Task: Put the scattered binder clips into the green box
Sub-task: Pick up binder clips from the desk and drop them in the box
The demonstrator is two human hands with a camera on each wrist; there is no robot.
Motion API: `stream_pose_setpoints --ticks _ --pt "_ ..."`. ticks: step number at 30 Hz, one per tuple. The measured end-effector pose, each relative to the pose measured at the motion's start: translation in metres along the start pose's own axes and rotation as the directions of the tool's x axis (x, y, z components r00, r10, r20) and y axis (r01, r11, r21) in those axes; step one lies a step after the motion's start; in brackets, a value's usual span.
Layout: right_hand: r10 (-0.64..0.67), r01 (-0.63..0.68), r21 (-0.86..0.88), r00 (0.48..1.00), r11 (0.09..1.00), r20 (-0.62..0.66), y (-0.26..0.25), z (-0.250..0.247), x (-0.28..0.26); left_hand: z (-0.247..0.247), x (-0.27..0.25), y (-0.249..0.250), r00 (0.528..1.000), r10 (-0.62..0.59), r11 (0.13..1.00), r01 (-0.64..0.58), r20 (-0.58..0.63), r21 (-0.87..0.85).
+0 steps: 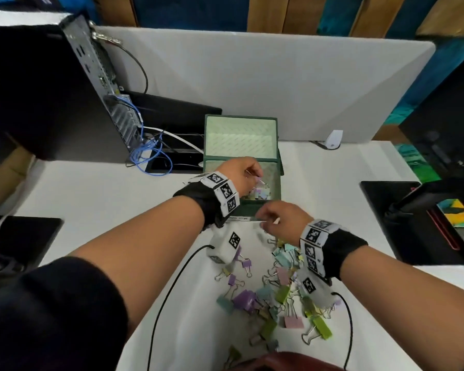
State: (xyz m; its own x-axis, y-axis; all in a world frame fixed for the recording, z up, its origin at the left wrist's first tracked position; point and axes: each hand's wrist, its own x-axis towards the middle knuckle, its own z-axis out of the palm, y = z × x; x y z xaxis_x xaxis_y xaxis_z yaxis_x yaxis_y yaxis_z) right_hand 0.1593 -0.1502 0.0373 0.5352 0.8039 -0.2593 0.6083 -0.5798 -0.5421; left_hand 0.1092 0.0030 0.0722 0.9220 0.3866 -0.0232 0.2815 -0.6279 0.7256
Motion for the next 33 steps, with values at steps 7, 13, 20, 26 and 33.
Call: stream_pose_setpoints --ticks 7,13,20,26,33 --pt "-0.07 0.16 -0.211 0.923 0.964 0.378 -0.001 0.02 -0.014 0.012 -0.012 -0.013 0.992 0.068 0.994 -0.076 0.108 0.075" --pt "-0.116 0.328 -0.357 0.856 0.875 0.504 0.002 0.049 -0.013 0.005 -0.059 -0.053 0.944 0.08 0.957 -0.162 0.32 0.239" --pt "-0.127 0.283 -0.341 0.901 0.896 0.415 0.01 0.058 -0.011 0.039 -0.101 -0.074 0.681 -0.011 0.871 -0.354 0.733 0.342" --pt "-0.112 0.258 -0.37 0.921 0.893 0.373 0.014 0.058 -0.013 0.052 -0.106 -0.076 0.694 0.059 0.804 -0.459 0.717 0.378" --pt "-0.105 0.241 -0.413 0.94 0.878 0.325 0.015 0.055 -0.011 0.06 -0.099 -0.077 0.778 0.058 0.854 -0.364 0.626 0.373"
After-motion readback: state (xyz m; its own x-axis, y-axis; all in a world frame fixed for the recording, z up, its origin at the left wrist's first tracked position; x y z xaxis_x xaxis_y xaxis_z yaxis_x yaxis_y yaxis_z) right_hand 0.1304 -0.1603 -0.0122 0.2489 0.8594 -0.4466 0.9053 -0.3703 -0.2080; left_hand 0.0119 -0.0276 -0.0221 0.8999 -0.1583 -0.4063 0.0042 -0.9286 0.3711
